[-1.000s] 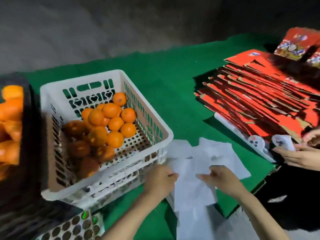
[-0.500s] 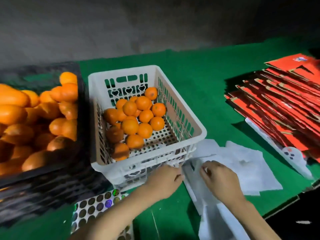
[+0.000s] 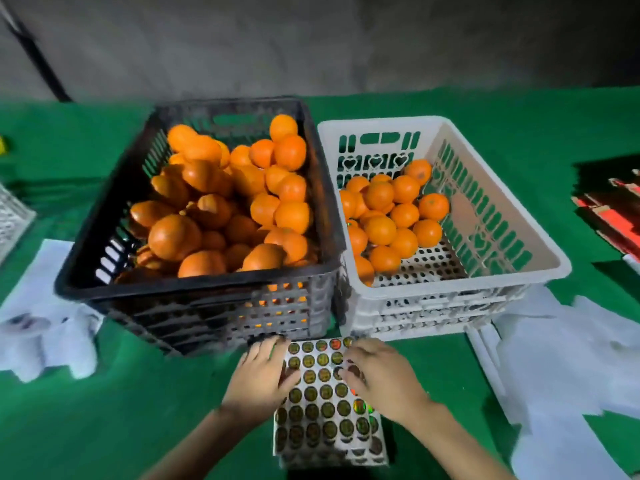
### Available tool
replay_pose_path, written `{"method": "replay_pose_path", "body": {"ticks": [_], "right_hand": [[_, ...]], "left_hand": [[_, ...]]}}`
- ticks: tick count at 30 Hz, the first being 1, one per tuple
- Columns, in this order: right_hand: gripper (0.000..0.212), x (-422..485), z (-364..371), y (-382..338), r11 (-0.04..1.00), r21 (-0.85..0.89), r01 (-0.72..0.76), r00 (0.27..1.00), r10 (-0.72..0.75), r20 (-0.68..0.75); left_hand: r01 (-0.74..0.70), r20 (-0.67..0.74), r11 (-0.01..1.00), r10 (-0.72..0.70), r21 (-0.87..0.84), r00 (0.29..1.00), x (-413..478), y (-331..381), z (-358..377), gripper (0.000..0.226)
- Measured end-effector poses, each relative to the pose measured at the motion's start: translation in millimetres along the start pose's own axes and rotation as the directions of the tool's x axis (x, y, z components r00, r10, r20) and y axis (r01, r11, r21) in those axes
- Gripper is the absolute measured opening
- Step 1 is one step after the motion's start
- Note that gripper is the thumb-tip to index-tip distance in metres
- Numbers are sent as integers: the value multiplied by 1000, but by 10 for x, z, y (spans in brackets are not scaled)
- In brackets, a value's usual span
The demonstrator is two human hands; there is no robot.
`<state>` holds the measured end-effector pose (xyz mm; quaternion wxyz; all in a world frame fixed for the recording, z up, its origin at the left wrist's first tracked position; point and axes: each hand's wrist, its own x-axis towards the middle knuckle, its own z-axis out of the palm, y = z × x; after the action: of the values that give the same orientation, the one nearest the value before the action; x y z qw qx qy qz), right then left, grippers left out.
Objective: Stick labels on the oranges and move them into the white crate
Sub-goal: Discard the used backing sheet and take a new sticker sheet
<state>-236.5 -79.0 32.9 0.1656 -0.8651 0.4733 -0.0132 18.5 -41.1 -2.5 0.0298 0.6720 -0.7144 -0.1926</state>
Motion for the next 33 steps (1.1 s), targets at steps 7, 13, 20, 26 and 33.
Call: {"method": "replay_pose_path", "body": {"ticks": [7,13,20,26,33], "right_hand": [[91,183,255,-99,998,-68,9,978,5,207],[98,244,271,-84,996,-86,20,971,1,238],[86,253,281,-171,996,-69,50,996,-45,72],[76,214,294,-302,995,-93,46,998,-49,-30],[32,77,-329,-477,898,433,-78,996,56,63]], "left_hand": [[16,130,998,-24,56,991,-60,-59,195,85],[74,63,996,-76,45,995,-117,19,259,79],[87,0,996,-87,29,996,-123,27,290,80],[74,-26,997,-73,26,997,-104,82,89,64],[49,143,870,25,-490,989,-296,105,-659,24]]}}
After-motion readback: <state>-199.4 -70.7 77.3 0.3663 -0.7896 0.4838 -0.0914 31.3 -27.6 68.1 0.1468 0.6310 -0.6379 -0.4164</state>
